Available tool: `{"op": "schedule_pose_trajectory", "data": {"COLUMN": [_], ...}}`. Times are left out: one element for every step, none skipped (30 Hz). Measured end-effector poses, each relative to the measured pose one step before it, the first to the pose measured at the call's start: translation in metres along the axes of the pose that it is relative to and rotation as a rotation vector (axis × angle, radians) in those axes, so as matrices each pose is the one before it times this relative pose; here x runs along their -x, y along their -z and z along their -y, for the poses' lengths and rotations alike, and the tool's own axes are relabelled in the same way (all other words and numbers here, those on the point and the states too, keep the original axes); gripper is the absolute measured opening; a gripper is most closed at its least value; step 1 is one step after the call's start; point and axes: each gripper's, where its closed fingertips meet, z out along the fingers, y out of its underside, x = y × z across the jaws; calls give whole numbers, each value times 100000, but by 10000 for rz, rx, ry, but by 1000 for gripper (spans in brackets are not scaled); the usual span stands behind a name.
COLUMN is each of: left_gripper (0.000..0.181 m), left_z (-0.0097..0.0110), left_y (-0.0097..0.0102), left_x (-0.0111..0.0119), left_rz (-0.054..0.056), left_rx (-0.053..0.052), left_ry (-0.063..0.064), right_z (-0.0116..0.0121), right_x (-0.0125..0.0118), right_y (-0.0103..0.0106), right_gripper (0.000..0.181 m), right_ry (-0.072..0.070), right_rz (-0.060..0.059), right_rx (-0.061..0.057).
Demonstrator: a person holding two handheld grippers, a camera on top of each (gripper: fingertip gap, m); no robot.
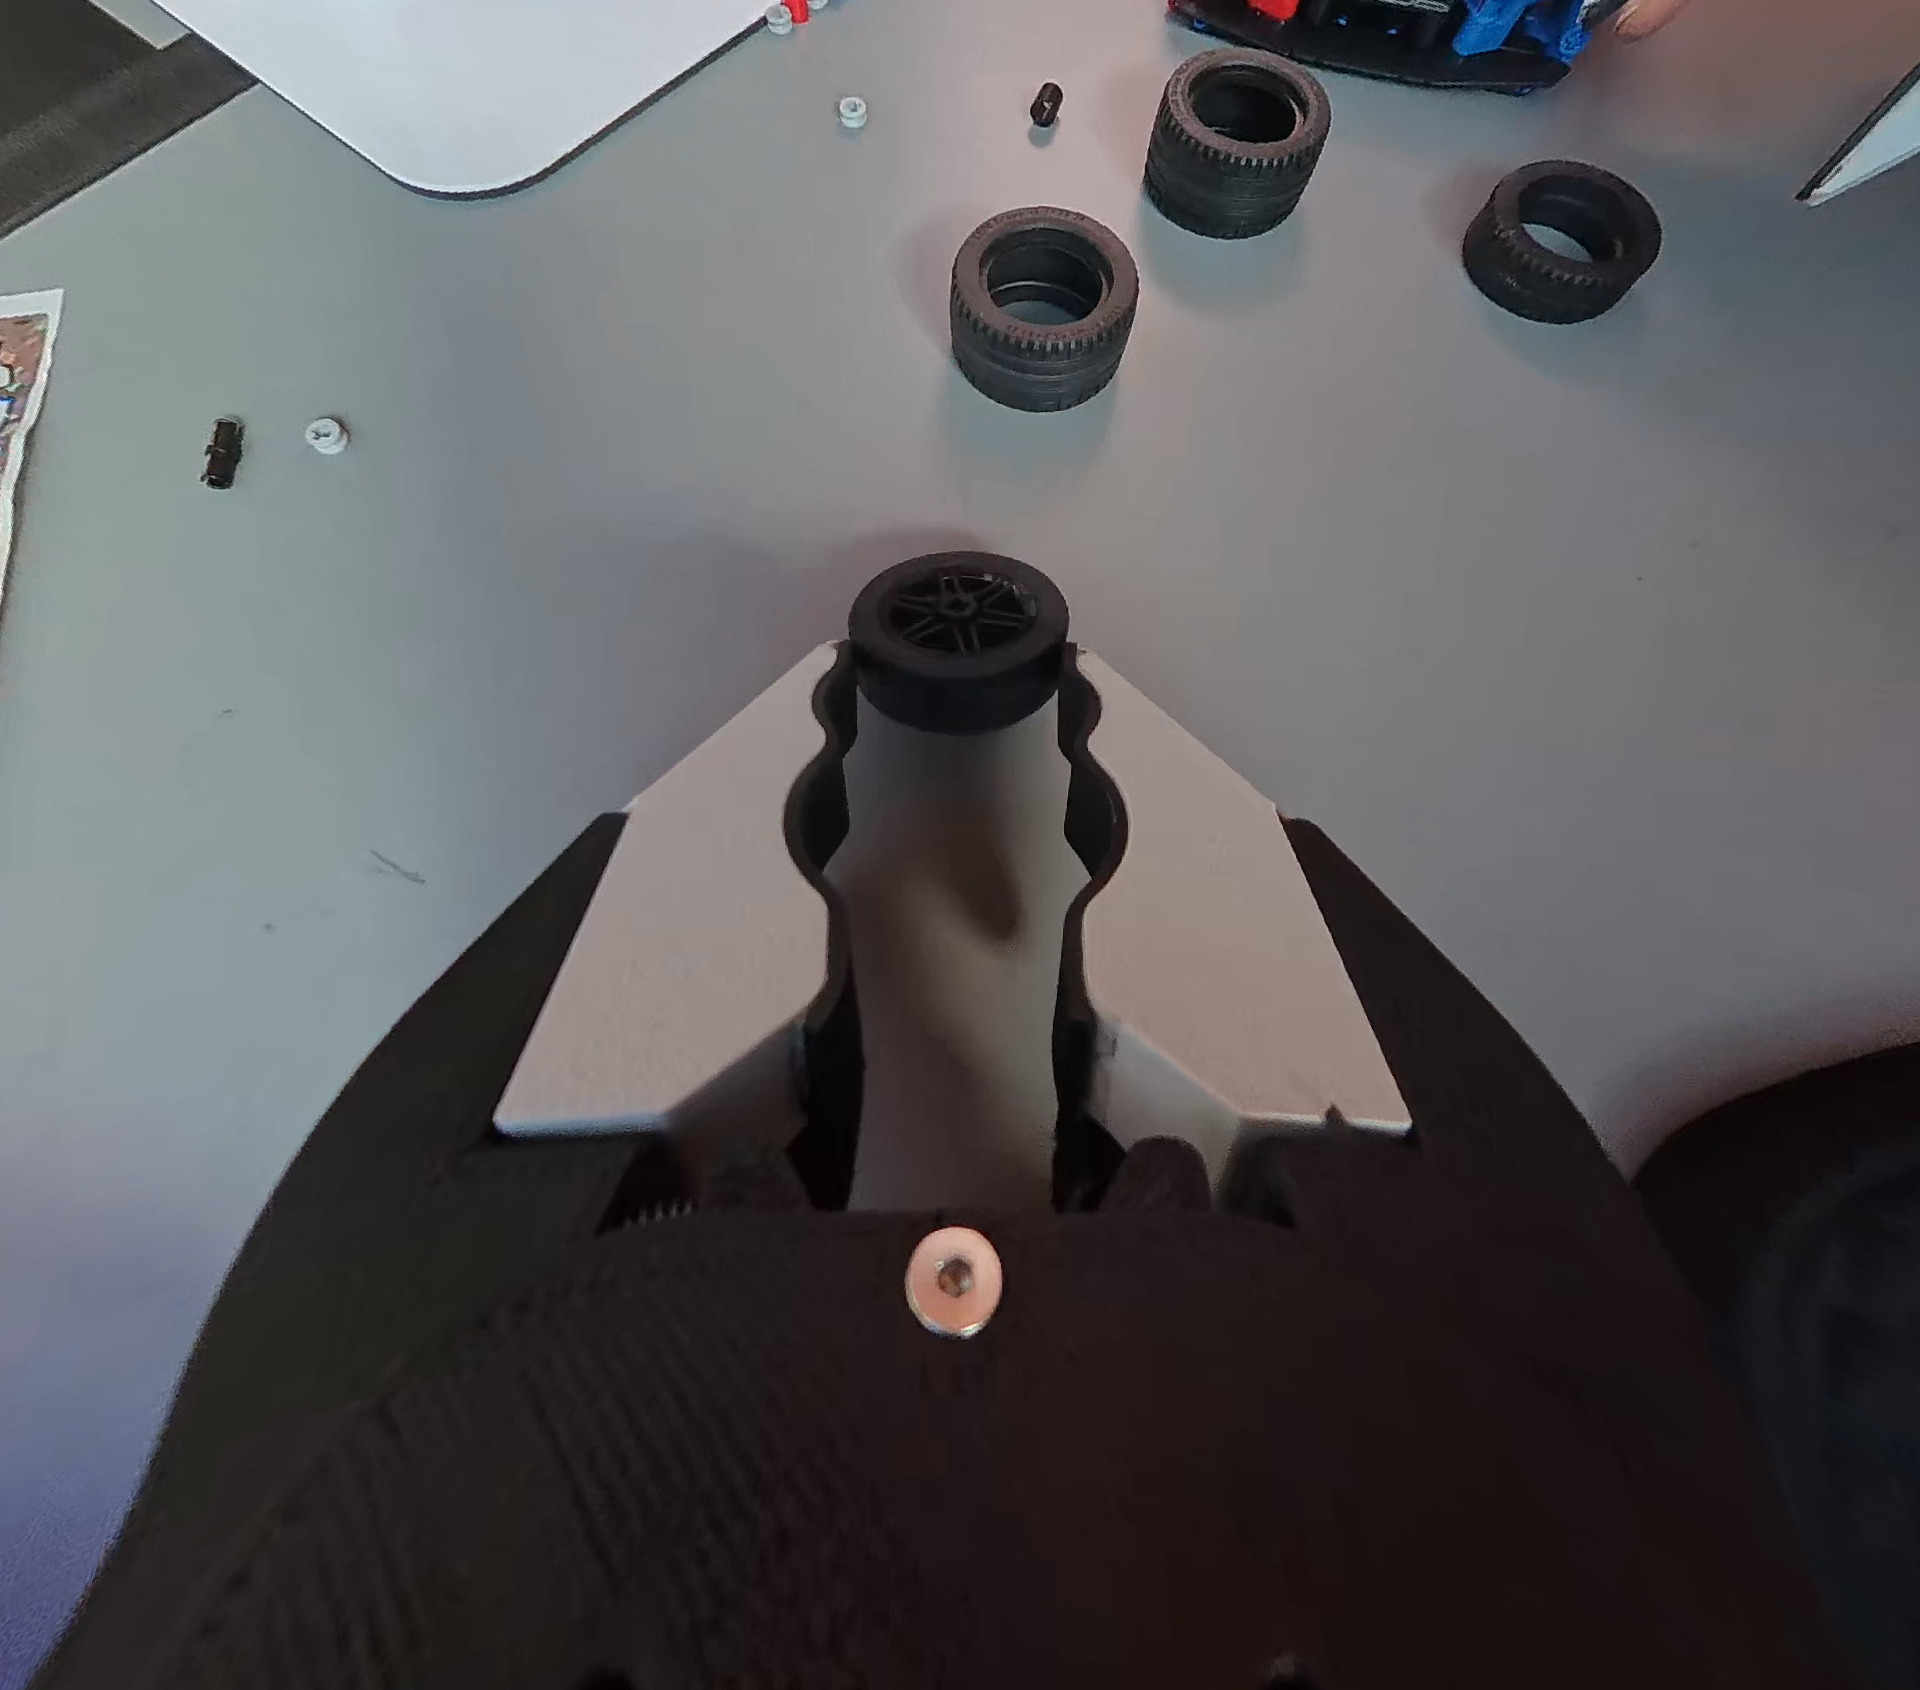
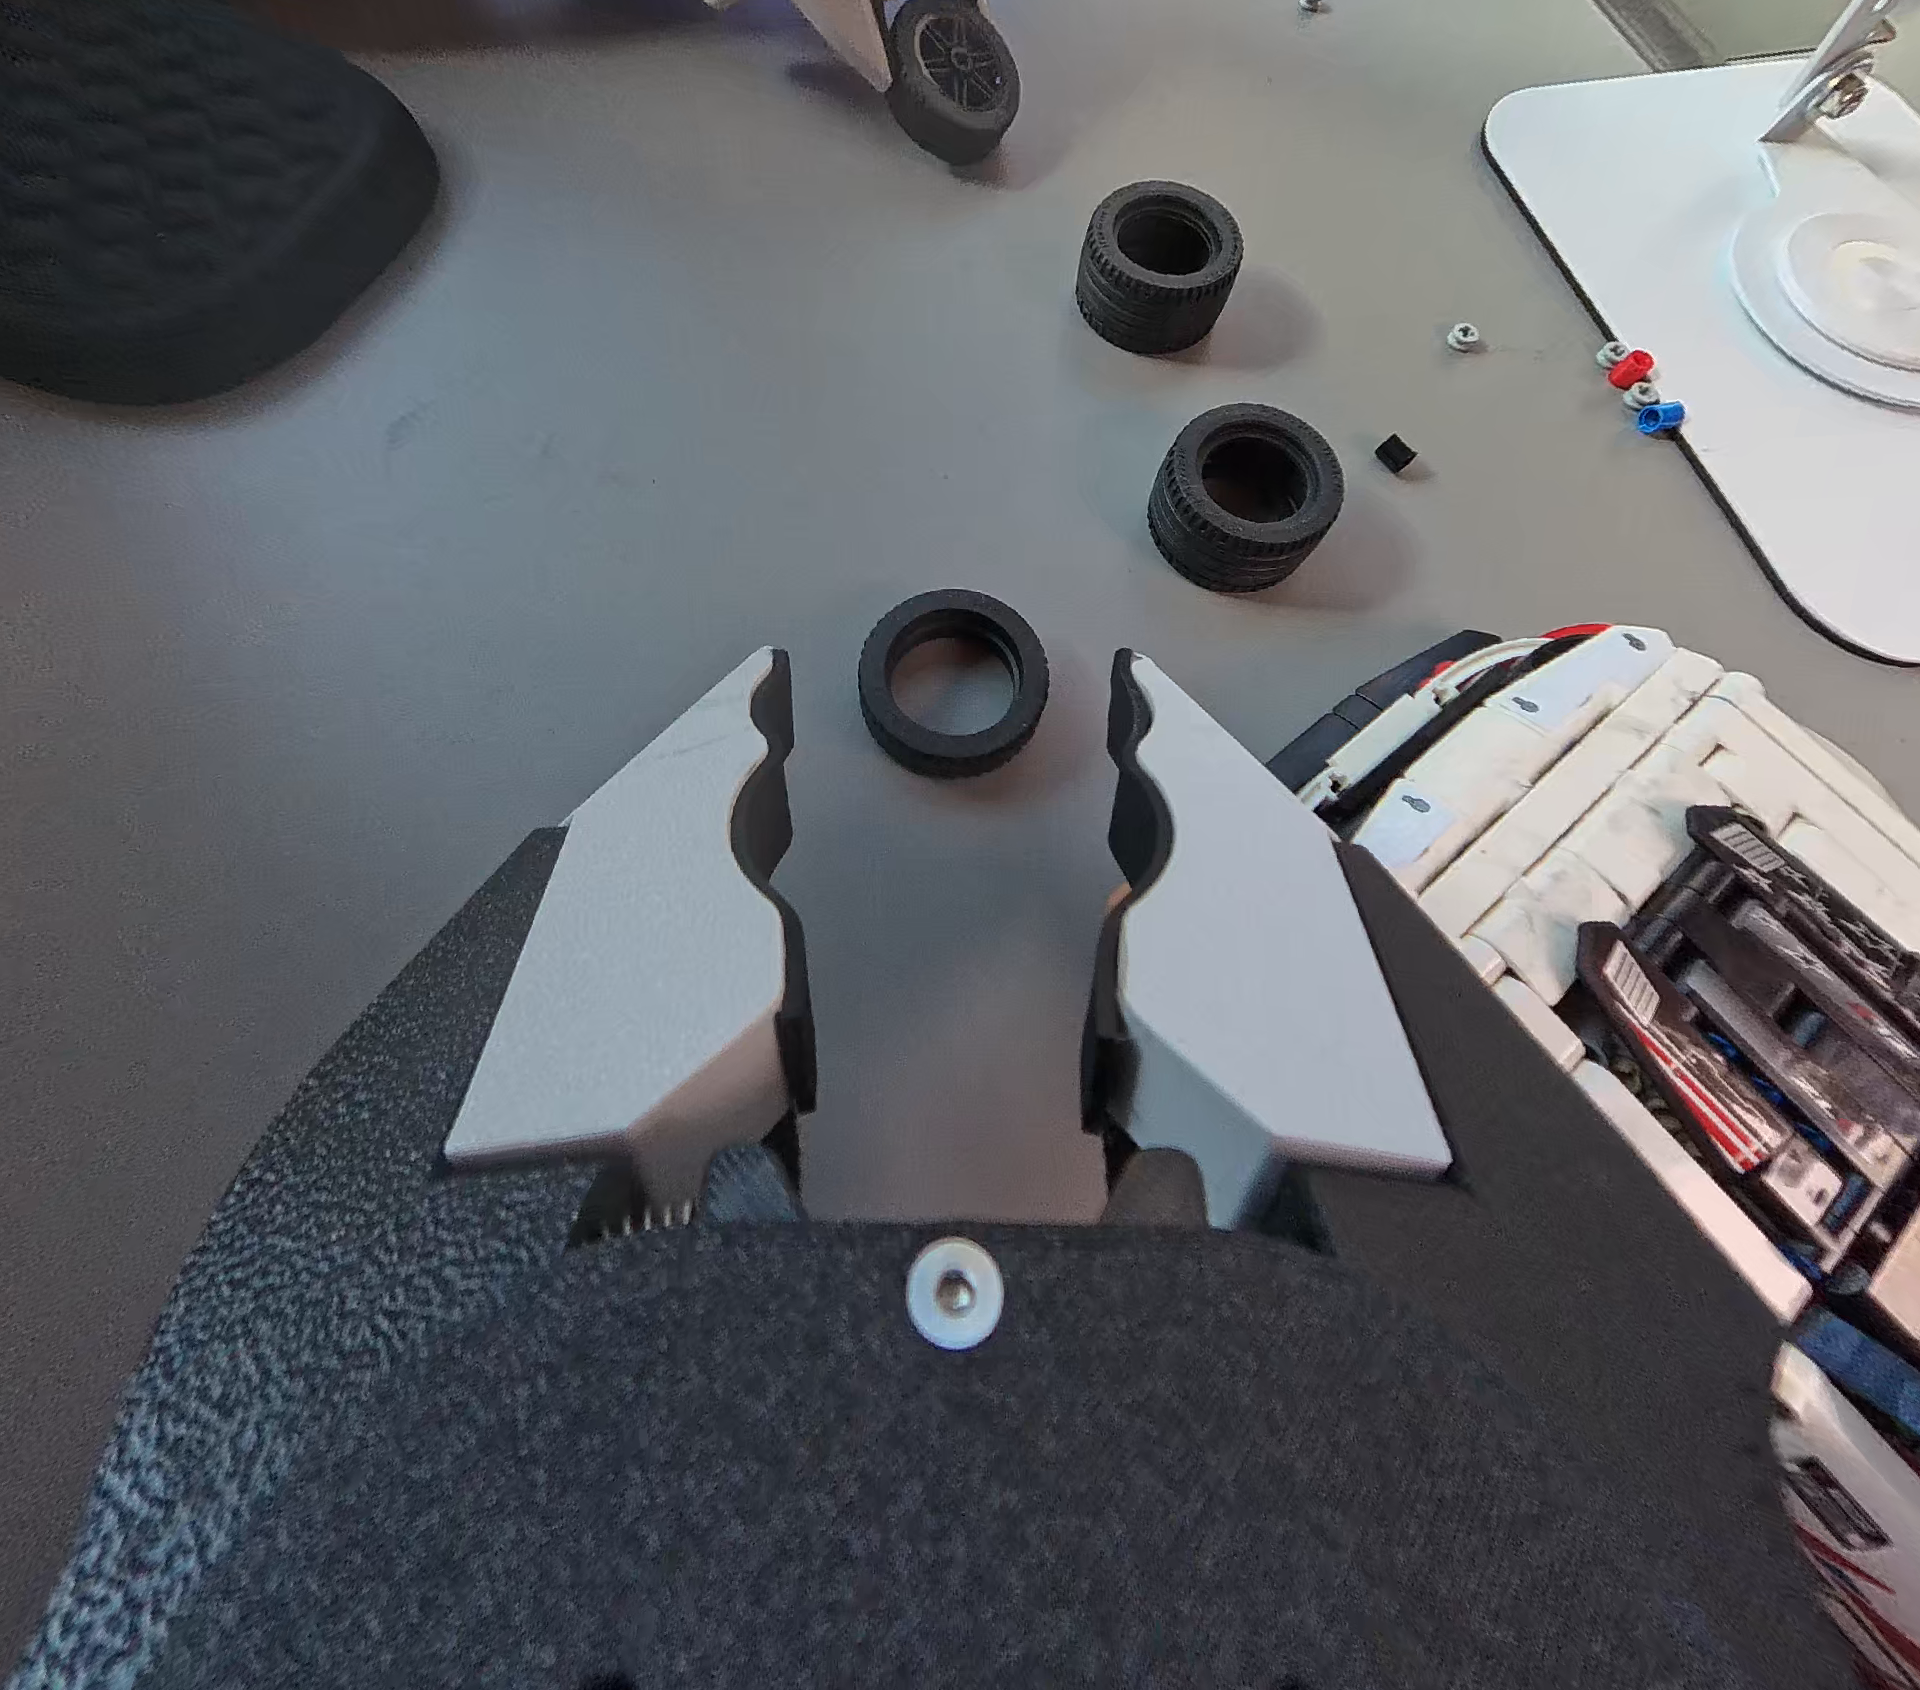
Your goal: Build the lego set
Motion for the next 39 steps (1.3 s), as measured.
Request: {"op": "schedule_pose_trajectory", "data": {"left_gripper": [37,37,37,37,37,38,38,39,42,47,52,57,61,65,68,72,73,73,73,71,68,62,56,49,43,42,42,42,42,42,42,42,42,42,42,42,42,42,42], "left_z": [-114,-163,-92,-108,-149,-89,-52,-7,136,231,221,185,100,-31,-132,-150,-179,-147,-129,-114,-52,47,29,-92,-178,-71,29,2,30,60,88,123,126,137,128,139,123,120,105], "left_y": [39,-21,-40,-67,-61,-33,4,49,81,116,101,80,20,-43,-107,-133,-133,-127,-133,-138,-85,-29,-32,-57,-88,-71,-38,-26,-24,-46,-98,-126,-147,-157,-150,-150,-149,-141,-115], "left_x": [2,5,12,-17,2,12,-37,-22,15,-96,-160,-67,8,-7,70,90,-46,-103,-6,38,37,82,71,-11,-51,-24,-20,-53,-97,-150,-190,-235,-251,-139,-100,-97,-64,15,113], "left_rz": [-14,8,37,13,7,2,-25,-26,-6,-79,-129,-61,-2,3,55,64,-20,-75,-10,24,32,88,80,38,23,37,9,-41,-74,-91,-85,-98,-116,-60,-45,-51,-32,15,72], "left_rx": [85,107,37,54,83,47,29,7,-88,-137,-135,-116,-69,14,72,88,92,69,55,54,32,-20,-11,66,127,80,39,42,22,-8,-34,-31,-11,1,3,-10,-25,-31,-23], "left_ry": [35,-15,-66,-45,-26,-14,-8,2,45,91,119,104,53,15,11,8,9,32,35,-15,-66,-86,-99,-135,-159,-135,-65,-36,-66,-113,-111,-97,-99,-78,-57,-48,-39,-23,-14], "right_z": [-32,-11,25,65,84,55,46,67,94,119,125,82,-9,-106,-199,-229,-161,-113,-122,-125,-163,-167,-191,-225,-202,-172,-130,-100,-50,20,80,32,-19,-53,-29,136,239,203,43], "right_x": [14,6,38,70,64,23,4,0,-18,-12,-7,-28,-26,-44,14,61,2,36,56,56,70,4,-45,-38,13,18,34,41,14,26,67,43,-117,-122,46,34,-76,-172,-144], "right_y": [-95,-106,-84,-69,-44,-35,1,36,53,70,78,70,60,28,25,16,11,32,13,6,-14,-48,-65,-87,-121,-124,-127,-128,-127,-115,-120,-139,-160,-154,-136,-131,-158,-193,-216], "right_gripper": [60,60,60,61,61,61,61,61,62,62,62,62,62,62,60,58,57,58,58,59,61,63,65,66,66,67,67,66,66,66,66,67,69,71,72,72,71,68,65], "right_ry": [-14,-15,-12,-11,0,27,45,42,19,1,-9,-12,-9,-9,-6,-9,-27,-51,-91,-99,-73,-42,-29,-31,-46,-60,-59,-61,-68,-53,-31,-8,13,54,51,-17,-55,-77,-54], "right_rz": [0,-3,6,23,3,-28,-41,-40,-36,-20,-8,-13,-10,-15,34,52,17,36,67,65,67,14,-20,-8,24,28,41,47,26,37,59,53,-36,-52,54,51,-5,-60,-51], "right_rx": [16,15,0,-14,-12,1,12,1,-19,-36,-50,-38,16,65,116,133,100,69,79,91,100,93,110,128,122,107,94,94,85,73,78,139,220,262,267,156,75,57,119]}}
